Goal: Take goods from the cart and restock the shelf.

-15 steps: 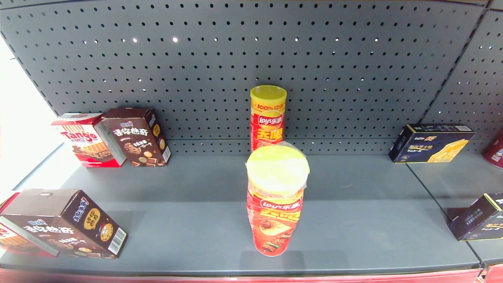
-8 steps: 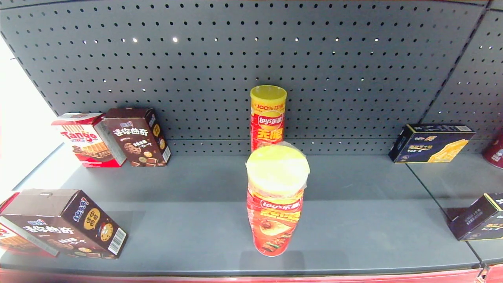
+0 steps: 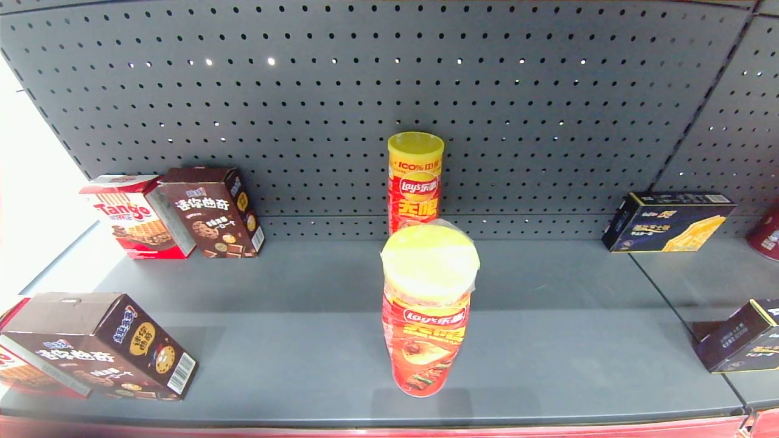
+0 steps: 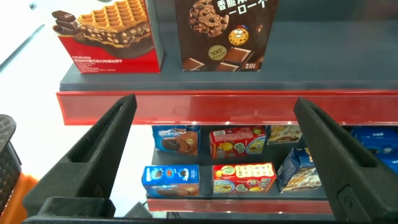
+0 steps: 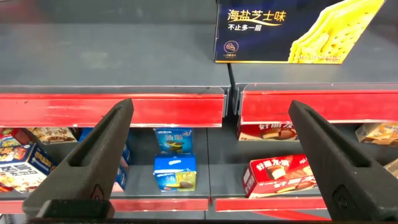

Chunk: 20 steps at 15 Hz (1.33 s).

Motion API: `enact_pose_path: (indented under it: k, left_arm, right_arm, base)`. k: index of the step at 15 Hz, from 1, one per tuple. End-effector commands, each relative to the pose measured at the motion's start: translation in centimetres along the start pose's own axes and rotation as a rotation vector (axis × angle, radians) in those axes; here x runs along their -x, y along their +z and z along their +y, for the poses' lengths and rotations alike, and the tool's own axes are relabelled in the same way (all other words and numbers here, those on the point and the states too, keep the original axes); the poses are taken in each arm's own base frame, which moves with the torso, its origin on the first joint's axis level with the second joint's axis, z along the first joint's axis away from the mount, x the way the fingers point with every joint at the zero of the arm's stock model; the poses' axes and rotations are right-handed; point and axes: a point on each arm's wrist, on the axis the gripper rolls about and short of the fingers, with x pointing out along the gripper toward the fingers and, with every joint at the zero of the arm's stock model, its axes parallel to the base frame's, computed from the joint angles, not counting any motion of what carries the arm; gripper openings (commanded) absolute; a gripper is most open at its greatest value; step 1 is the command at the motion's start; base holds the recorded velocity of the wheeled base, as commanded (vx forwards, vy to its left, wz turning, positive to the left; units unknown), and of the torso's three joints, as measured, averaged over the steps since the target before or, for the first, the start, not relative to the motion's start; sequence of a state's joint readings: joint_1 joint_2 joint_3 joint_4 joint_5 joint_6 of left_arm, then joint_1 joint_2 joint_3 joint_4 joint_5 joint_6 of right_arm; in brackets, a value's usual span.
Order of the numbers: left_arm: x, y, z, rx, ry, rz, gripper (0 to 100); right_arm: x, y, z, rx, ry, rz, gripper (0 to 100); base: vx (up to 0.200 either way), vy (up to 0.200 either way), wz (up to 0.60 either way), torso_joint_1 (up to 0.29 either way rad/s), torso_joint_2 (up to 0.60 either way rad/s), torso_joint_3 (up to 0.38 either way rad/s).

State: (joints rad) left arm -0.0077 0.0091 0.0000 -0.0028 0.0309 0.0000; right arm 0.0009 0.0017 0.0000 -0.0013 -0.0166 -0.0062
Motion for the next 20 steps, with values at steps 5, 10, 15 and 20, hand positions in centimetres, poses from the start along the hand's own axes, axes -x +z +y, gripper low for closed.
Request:
enact_pose_path:
  k: [5,10,15,20]
  left_arm:
    - [-0.01,0.01,0.0,-0.002,-0.002,0.001,100]
    - [-0.01,0.01,0.0,0.0,-0.002,0.001,100]
    - [-0.01,0.01,0.0,0.0,0.0,0.001,100]
    - [-0.01,0.01,0.0,0.0,0.0,0.001,100]
  right_arm:
    - [-0.01,0.01,0.0,0.0,0.0,0.001,100]
    - [-0.01,0.01,0.0,0.0,0.0,0.001,100]
    - [-0.01,0.01,0.0,0.0,0.0,0.001,100]
    - [-0.01,0.01,0.0,0.0,0.002,0.001,100]
  base:
    - [0.0,0.0,0.0,0.0,0.0,0.0]
    - [0.0,0.0,0.0,0.0,0.0,0.0]
    - [0.0,0.0,0.0,0.0,0.0,0.0]
    - [0.0,0.0,0.0,0.0,0.0,0.0]
